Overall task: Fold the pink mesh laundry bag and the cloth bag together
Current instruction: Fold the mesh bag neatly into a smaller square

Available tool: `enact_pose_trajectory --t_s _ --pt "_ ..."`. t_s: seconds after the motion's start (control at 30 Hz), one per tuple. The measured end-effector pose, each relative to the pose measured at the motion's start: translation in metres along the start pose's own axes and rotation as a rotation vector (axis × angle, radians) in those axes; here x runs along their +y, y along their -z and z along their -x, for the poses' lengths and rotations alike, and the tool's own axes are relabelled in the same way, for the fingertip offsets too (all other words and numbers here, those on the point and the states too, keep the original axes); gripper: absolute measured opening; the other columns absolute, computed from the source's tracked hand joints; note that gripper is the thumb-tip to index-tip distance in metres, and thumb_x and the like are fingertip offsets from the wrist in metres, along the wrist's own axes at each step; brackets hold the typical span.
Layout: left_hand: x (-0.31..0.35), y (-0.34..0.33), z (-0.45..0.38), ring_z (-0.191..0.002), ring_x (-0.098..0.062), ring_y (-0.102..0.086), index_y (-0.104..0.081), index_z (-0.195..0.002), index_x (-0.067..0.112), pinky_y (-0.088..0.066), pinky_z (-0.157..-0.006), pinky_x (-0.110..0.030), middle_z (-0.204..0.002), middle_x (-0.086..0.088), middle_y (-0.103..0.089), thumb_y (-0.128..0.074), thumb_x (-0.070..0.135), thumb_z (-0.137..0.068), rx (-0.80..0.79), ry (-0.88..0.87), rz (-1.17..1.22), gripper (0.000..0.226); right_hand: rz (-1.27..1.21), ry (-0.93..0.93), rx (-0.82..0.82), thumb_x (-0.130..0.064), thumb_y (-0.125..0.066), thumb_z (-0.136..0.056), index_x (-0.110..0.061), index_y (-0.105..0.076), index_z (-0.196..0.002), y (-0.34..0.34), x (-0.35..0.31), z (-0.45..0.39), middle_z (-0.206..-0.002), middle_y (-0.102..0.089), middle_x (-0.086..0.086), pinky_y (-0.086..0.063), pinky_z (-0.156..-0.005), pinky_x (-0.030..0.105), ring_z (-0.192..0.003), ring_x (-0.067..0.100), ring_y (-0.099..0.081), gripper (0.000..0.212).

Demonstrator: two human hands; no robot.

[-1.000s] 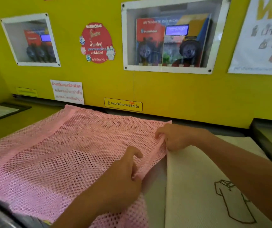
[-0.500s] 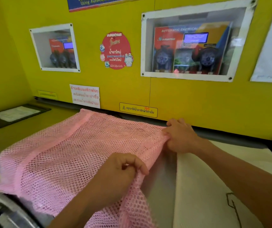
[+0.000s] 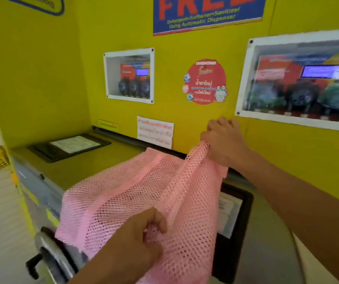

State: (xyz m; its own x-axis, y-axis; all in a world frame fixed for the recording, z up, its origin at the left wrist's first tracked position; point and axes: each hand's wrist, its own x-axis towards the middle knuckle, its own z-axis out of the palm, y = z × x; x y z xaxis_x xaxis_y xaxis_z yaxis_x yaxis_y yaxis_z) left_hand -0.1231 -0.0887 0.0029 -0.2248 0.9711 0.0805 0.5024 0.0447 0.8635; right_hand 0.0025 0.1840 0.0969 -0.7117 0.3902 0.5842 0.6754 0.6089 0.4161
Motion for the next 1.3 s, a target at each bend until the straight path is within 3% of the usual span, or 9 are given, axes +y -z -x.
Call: enact_pose_trajectory --t_s 0.1,0.3,0.43,0.63,0.77,0.9,0.97,1.13,1.3 --pt "-0.017 0.042 0.001 -0.066 -0.011 -0.047 -0.063 -0.081 0.026 -0.034 -0.061 -0.026 -0.073 0.006 -0.056 -0.068 0.005 -0.069 -0.047 -0.029 0.095 0.025 0.052 0.029 -0.123 -0.021 -0.055 -0.087 -0.026 -0.071 -0.104 -0.007 -0.029 -0.034 -0.104 -0.059 0.003 -0.033 -0.087 0.044 -0.107 0.028 -0.048 0.024" --pt "-0.05 0.121 -0.006 -0.059 -0.007 -0.046 -0.067 -0.082 0.018 -0.037 -0.053 -0.016 -0.067 0.008 -0.058 -0.061 -0.016 -0.082 0.066 -0.022 0.192 0.034 0.077 -0.05 -0.428 -0.027 -0.053 -0.091 -0.02 -0.064 -0.117 -0.045 -0.079 -0.092 -0.117 -0.058 0.008 -0.031 -0.103 0.052 -0.119 0.032 -0.045 0.03" --pt "-0.066 0.163 -0.026 -0.056 -0.009 -0.043 -0.067 -0.088 0.017 -0.035 -0.053 -0.018 -0.063 0.012 -0.06 -0.061 -0.008 -0.088 0.117 0.005 0.188 0.026 0.115 -0.054 -0.456 -0.028 -0.051 -0.091 -0.017 -0.061 -0.119 -0.065 -0.108 -0.127 -0.119 -0.057 0.01 -0.03 -0.102 0.05 -0.119 0.033 -0.044 0.032" --pt "-0.099 0.208 -0.068 -0.057 -0.006 -0.047 -0.065 -0.088 0.023 -0.037 -0.055 -0.021 -0.073 0.017 -0.065 -0.05 -0.009 -0.084 0.222 0.068 -0.123 0.036 0.16 -0.074 -0.448 -0.03 -0.055 -0.091 -0.021 -0.056 -0.129 -0.091 -0.145 -0.174 -0.132 -0.052 0.011 -0.028 -0.108 0.053 -0.128 0.034 -0.041 0.038" --pt "-0.127 0.221 -0.084 -0.091 -0.008 -0.057 -0.06 -0.085 0.033 -0.05 -0.078 -0.028 -0.1 0.012 -0.059 -0.051 -0.005 -0.08 0.186 0.224 -0.486 0.039 0.24 -0.039 -0.458 -0.029 -0.057 -0.09 -0.021 -0.057 -0.127 -0.111 -0.155 -0.19 -0.124 -0.056 0.01 -0.04 -0.098 0.048 -0.116 0.031 -0.049 0.037" --pt "-0.112 0.176 -0.101 -0.114 -0.005 -0.041 -0.052 -0.099 0.04 -0.037 -0.097 -0.024 -0.118 0.018 -0.045 -0.056 0.013 -0.088 0.357 -0.068 -0.544 0.03 0.268 -0.041 -0.412 -0.026 -0.061 -0.088 -0.02 -0.058 -0.125 -0.12 -0.162 -0.201 -0.122 -0.057 0.011 -0.041 -0.091 0.045 -0.113 0.031 -0.052 0.037" --pt "-0.097 0.142 -0.113 -0.126 -0.004 -0.034 -0.048 -0.114 0.044 -0.029 -0.111 -0.029 -0.133 0.021 -0.04 -0.055 0.032 -0.091 0.253 -0.191 -0.475 0.027 0.249 -0.045 -0.404 -0.028 -0.065 -0.087 -0.02 -0.055 -0.127 -0.121 -0.165 -0.204 -0.125 -0.056 0.012 -0.04 -0.092 0.045 -0.115 0.032 -0.05 0.042" --pt "-0.117 0.106 -0.14 -0.149 -0.011 -0.001 -0.019 -0.148 0.046 0.001 -0.122 -0.047 -0.163 0.01 -0.008 -0.032 0.065 -0.09 -0.024 -0.092 -0.699 0.062 0.061 -0.05 -0.366 -0.039 -0.067 -0.085 -0.019 -0.05 -0.133 -0.109 -0.168 -0.194 -0.129 -0.052 0.013 -0.042 -0.091 0.046 -0.118 0.034 -0.048 0.055" --pt "-0.125 0.1 -0.149 -0.15 -0.014 -0.002 -0.015 -0.147 0.048 -0.001 -0.121 -0.048 -0.163 0.011 -0.008 -0.023 0.071 -0.085 -0.03 -0.069 -0.759 0.067 -0.342 -0.206 -0.606 -0.032 -0.056 -0.088 -0.023 -0.06 -0.114 -0.074 -0.155 -0.128 -0.115 -0.06 0.003 -0.052 -0.081 0.035 -0.1 0.025 -0.057 0.028"
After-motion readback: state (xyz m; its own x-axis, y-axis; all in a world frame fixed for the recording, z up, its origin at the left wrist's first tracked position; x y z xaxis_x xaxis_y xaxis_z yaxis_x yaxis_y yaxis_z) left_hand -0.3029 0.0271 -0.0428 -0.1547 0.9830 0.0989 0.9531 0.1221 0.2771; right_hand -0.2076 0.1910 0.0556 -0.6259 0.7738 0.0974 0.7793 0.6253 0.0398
